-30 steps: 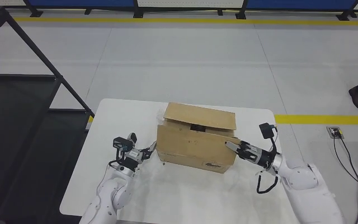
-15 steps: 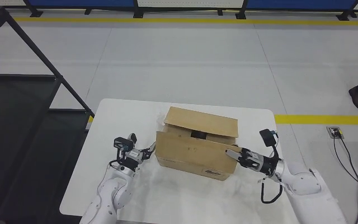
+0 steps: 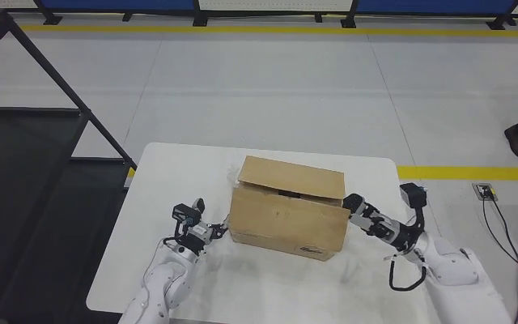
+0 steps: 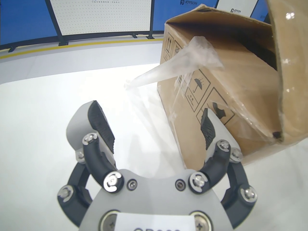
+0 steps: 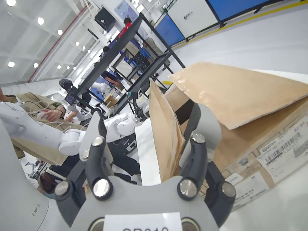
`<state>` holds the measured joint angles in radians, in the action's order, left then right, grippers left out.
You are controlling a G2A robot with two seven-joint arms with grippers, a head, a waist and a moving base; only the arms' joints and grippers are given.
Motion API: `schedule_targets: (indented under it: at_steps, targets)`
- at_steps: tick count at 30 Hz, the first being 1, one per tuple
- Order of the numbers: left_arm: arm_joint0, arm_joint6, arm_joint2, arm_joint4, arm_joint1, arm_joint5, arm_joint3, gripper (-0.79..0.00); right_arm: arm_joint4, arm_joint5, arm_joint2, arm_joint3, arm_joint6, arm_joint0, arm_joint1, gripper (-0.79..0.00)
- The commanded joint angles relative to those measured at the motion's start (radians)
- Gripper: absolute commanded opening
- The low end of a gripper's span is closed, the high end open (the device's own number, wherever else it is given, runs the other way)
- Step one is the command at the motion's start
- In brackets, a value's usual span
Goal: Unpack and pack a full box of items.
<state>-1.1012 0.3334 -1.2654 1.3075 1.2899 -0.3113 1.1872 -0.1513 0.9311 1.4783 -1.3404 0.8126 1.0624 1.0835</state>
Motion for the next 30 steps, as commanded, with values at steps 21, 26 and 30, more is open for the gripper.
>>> schedule_targets:
  at_steps: [21, 26, 30]
  targets:
    - [0.003, -0.081, -0.057, -0.048, -0.001, 0.154, -0.022, 0.000, -0.016, 0.054, 0.110, -0.145, -0.126, 0.159, -0.030, 0.000]
    - [0.003, -0.081, -0.057, -0.048, -0.001, 0.154, -0.022, 0.000, 0.000, 0.045, 0.117, -0.158, -0.133, 0.171, -0.031, 0.000]
    - [0.006, -0.087, -0.049, -0.014, -0.002, 0.156, -0.019, 0.000, 0.001, 0.040, 0.116, -0.160, -0.135, 0.172, -0.031, 0.000]
